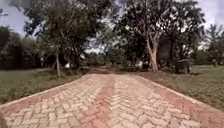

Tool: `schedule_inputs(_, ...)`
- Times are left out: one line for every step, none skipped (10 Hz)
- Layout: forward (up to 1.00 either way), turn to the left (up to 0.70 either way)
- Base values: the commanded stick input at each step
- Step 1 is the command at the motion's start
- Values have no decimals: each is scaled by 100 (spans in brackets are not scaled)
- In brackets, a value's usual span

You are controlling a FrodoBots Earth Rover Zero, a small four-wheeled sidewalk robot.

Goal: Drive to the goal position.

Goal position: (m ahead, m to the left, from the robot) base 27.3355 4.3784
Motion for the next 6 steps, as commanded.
schedule_inputs(70, 0)
schedule_inputs(70, 0)
schedule_inputs(70, 0)
schedule_inputs(70, 0)
schedule_inputs(70, 0)
schedule_inputs(70, 0)
